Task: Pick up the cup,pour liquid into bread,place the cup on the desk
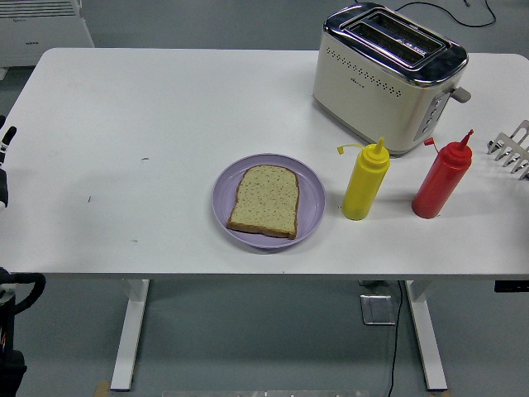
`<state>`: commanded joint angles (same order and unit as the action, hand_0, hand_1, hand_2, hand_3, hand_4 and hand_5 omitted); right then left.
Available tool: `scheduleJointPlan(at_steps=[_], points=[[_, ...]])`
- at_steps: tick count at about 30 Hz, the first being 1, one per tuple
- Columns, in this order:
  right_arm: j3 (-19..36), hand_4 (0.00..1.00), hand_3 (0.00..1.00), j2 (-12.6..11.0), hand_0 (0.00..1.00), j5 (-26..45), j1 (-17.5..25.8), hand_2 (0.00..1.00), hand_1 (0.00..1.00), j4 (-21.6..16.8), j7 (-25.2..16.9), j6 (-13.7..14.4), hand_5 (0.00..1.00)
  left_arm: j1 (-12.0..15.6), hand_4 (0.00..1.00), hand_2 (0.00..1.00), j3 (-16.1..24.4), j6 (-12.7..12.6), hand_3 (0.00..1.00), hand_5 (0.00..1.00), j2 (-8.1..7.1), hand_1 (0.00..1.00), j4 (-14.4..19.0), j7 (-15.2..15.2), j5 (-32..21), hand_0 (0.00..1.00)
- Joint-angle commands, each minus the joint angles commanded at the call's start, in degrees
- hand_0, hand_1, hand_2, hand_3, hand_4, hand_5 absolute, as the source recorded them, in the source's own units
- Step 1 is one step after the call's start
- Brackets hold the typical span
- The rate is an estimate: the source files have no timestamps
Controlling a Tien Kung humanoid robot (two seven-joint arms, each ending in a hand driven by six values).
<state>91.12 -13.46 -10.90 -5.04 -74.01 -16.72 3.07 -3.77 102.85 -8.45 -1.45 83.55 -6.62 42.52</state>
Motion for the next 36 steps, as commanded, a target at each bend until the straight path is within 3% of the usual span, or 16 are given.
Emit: scheduleJointPlan(at_steps=[36], points=[[0.42,0.723,0.795,0.43,0.790,0.00,-0.02,0.763,0.736,1.29,0.26,0.02,0.485,0.20,0.660,0.776,-0.20,0.26,0.687,0.998,0.01,0.750,0.01,-0.07,-1.31,0.714]])
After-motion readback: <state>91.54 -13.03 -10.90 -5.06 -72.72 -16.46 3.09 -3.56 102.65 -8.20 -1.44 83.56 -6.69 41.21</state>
